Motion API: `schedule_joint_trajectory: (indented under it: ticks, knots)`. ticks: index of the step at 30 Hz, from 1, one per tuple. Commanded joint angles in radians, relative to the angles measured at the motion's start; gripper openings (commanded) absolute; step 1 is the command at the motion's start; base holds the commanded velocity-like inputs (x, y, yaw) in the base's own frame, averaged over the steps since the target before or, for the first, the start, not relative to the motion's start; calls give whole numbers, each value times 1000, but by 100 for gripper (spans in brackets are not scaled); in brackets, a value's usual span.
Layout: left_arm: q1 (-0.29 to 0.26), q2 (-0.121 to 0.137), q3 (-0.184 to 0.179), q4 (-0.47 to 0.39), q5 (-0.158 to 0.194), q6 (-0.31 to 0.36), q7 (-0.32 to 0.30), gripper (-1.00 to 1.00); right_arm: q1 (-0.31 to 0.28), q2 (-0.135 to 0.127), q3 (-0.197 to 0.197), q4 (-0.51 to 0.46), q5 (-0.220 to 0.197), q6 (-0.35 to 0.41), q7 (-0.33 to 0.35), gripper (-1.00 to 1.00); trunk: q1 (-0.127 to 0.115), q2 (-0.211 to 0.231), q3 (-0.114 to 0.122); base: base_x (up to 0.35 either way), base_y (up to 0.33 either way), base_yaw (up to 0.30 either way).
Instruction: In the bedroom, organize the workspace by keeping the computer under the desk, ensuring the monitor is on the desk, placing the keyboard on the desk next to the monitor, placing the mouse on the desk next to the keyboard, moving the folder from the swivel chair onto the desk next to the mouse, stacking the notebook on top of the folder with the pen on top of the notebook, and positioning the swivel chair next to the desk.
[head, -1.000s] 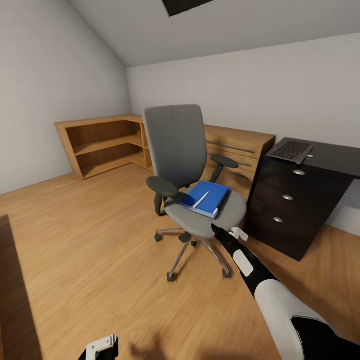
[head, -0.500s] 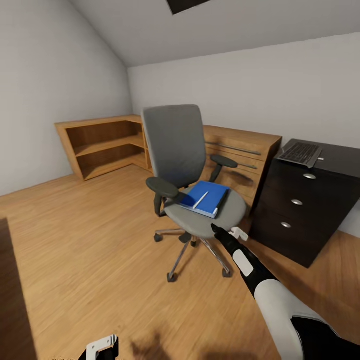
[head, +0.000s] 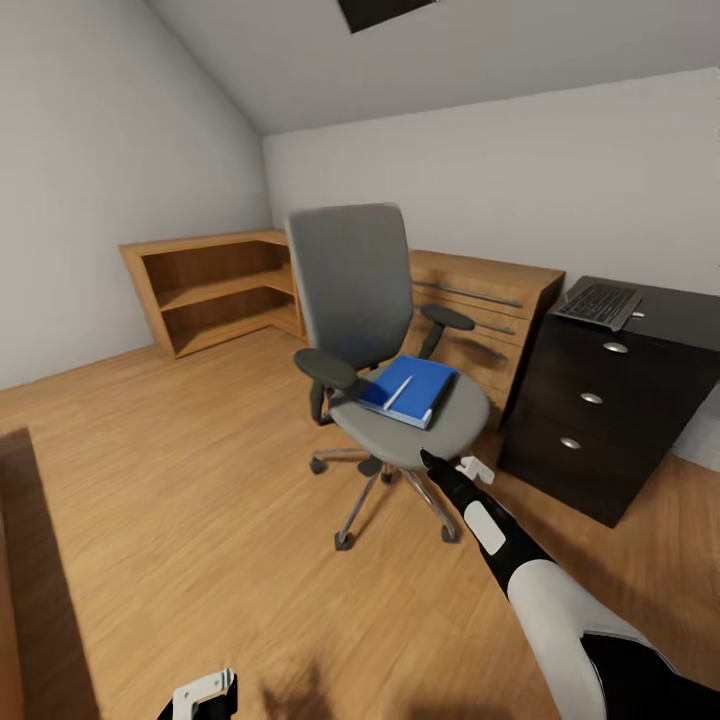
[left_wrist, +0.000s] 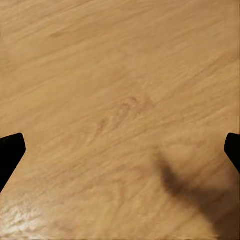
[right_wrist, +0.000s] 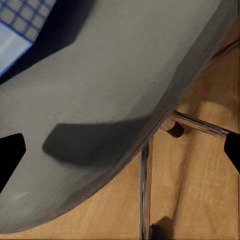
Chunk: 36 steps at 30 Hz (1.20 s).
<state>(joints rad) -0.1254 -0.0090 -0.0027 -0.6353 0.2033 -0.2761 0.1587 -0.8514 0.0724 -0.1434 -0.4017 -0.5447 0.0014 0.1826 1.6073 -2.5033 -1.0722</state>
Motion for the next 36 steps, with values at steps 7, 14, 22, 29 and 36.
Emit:
schedule_joint_trajectory:
  ticks: [7, 14, 22, 29, 36]
  knots:
    - [0, 0, -1, 0, 4, -3, 1, 100, 0, 1, -1, 35, -8, 0, 5, 100, 0, 0, -1, -33, 0, 92]
    - [0, -1, -3, 0, 4, -3, 1, 100, 0, 1, -2, 35, -8, 0, 5, 100, 0, 0, -1, -1, 0, 153]
    - [0, -2, -3, 0, 4, -3, 1, 100, 0, 1, -2, 35, -7, 0, 5, 100, 0, 0, -1, 0, 0, 4]
    - [0, -2, -5, 0, 4, -3, 1, 100, 0, 1, -2, 35, -7, 0, 5, 100, 0, 0, -1, 0, -62, 0]
    - [0, -3, -4, 0, 4, -3, 1, 100, 0, 1, -2, 35, -6, 0, 5, 100, 0, 0, -1, 0, -171, 0]
